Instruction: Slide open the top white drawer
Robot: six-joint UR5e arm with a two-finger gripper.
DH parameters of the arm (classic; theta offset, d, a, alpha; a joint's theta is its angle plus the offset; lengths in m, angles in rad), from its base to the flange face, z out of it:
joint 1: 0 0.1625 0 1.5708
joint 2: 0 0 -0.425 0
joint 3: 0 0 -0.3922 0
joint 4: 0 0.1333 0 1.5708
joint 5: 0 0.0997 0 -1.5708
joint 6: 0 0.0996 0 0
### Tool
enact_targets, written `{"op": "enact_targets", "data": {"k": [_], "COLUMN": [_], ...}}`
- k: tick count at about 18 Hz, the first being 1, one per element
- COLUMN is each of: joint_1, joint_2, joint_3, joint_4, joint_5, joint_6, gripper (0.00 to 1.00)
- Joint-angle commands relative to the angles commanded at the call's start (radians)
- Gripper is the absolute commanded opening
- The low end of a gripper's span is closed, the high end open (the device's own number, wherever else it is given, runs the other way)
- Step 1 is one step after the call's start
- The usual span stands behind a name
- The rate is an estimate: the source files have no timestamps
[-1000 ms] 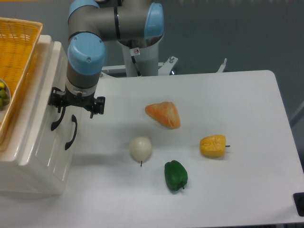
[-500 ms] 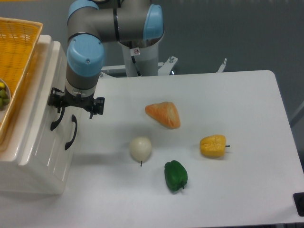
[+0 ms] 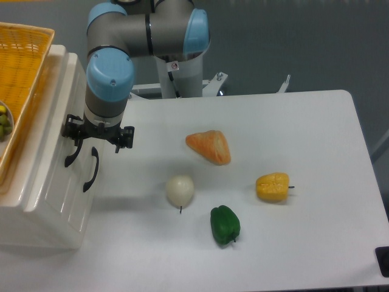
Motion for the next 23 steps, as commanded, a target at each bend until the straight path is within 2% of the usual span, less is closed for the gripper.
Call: {"op": "enact_targets", "data": {"k": [14, 23], "joint_1": [0.012, 0.048], "joint_2": [-0.005, 0.0], "joint_3": [0.0, 0.0], "joint_4": [-0.008, -0.011], "joint_5": [0.011, 0.018], "joint_6": [0.002, 0.002], "gripper": [1.0, 1.0]}}
